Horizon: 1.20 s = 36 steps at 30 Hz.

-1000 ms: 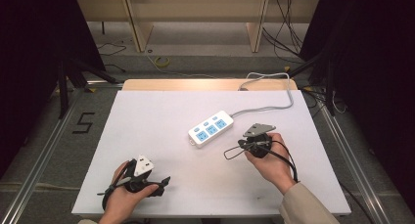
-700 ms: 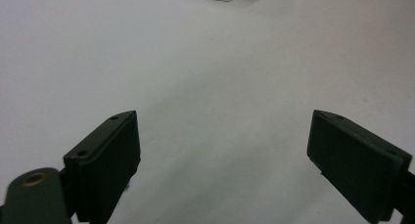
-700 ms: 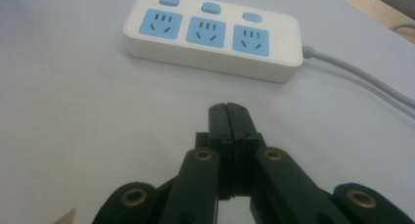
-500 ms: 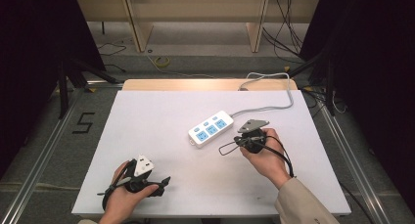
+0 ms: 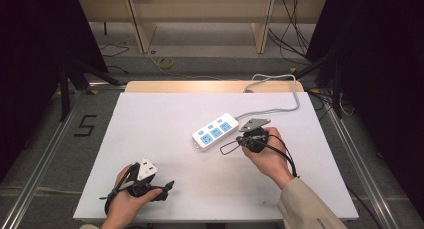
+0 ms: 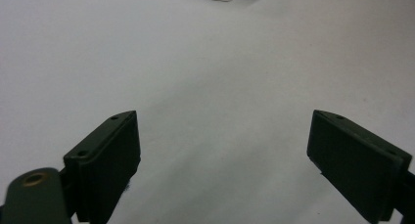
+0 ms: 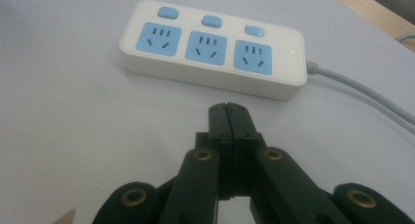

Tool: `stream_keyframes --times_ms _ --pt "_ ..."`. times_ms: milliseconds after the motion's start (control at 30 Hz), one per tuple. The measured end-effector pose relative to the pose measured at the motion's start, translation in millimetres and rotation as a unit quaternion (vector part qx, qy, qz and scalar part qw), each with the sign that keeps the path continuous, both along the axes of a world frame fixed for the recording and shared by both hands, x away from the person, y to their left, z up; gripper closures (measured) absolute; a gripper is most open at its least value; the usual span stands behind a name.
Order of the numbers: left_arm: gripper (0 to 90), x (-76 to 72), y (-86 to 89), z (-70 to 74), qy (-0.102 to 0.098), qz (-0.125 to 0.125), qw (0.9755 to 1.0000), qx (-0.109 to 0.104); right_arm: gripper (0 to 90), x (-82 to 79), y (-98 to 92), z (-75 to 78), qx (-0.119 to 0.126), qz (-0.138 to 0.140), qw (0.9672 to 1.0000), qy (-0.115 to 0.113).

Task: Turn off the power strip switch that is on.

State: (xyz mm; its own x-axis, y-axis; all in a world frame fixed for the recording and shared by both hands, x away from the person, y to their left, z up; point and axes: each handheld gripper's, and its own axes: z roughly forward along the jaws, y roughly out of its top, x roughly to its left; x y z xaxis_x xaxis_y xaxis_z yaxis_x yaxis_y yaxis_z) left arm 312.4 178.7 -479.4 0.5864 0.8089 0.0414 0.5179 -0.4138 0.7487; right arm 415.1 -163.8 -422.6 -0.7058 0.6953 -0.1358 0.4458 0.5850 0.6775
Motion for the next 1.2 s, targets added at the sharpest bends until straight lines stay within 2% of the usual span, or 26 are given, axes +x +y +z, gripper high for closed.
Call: stream_keyframes --times_ms 1200 --pt "12.1 0.3 -0.2 0.1 0.000 -0.002 1.0000 0.002 90.0 24.3 18.3 -1.9 -0.014 0.004 0.9998 0.010"
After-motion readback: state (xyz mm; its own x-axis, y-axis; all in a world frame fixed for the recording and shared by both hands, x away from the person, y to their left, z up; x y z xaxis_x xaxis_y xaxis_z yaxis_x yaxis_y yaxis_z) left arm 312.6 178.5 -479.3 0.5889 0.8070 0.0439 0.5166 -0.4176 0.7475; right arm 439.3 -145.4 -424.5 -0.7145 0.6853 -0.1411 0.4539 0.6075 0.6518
